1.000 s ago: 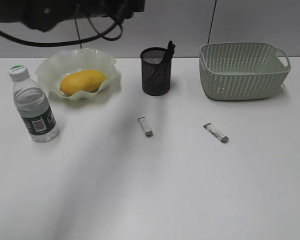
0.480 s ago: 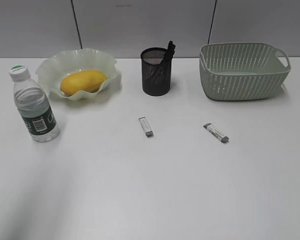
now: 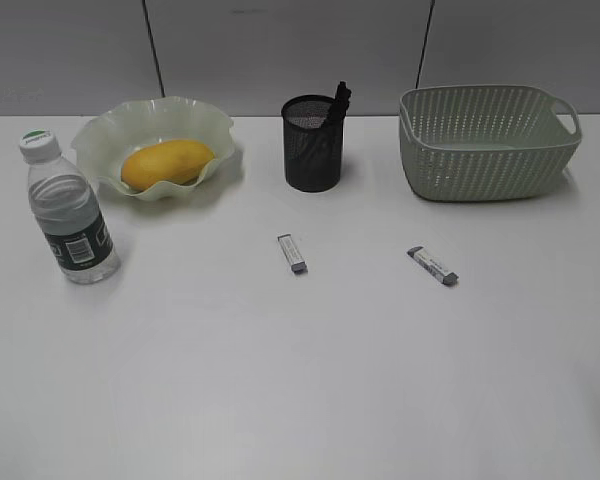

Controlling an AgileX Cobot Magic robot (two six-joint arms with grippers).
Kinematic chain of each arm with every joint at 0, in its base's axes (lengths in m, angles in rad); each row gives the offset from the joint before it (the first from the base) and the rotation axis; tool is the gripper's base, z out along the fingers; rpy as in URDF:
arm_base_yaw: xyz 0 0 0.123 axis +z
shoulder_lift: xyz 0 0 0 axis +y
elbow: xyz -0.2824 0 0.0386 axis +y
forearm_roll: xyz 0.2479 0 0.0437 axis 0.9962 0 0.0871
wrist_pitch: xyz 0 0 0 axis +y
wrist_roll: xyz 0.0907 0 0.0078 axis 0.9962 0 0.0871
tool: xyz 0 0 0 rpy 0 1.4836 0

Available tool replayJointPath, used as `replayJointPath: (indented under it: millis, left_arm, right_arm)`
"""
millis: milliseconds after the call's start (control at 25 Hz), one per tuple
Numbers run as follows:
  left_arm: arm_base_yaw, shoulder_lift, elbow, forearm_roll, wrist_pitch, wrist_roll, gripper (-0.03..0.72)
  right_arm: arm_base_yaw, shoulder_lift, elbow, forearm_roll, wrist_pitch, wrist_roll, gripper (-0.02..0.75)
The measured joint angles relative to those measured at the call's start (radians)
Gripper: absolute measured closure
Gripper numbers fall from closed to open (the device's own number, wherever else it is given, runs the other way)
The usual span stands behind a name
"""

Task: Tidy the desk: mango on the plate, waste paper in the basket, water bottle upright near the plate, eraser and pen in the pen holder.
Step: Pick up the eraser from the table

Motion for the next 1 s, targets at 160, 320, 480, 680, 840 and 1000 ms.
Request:
replayJointPath:
  millis: [160,320,480,680,840,1000]
  left_arm:
    - [0.028,-0.047,0.006,0.001,0.000,-0.003,0.328]
    - [0.105,-0.047,0.007,0.001,0.000,-0.003,0.358]
    - [0.225,-0.064,0.008,0.000,0.000,-0.001,0.368]
    - [0.350,-0.194,0.010,-0.044,-0.008,0.055,0.369]
    - [0.433,-0.215,0.011,-0.059,-0.008,0.078,0.369]
    - [0.480,-0.215,0.011,-0.079,-0.010,0.109,0.371]
  right_arm:
    - [0.000,0.215,-0.070,0.010,-0.114,0.000,0.209]
    - [0.000,0.429,-0.181,0.010,-0.197,0.000,0.209]
    - [0.000,0.681,-0.329,0.010,-0.211,0.000,0.209]
    - [-0.003,0.958,-0.491,0.009,-0.164,0.000,0.209]
    - [-0.022,1.159,-0.621,0.006,-0.080,-0.006,0.209]
    - [-0.048,1.310,-0.723,0.002,-0.012,-0.030,0.209]
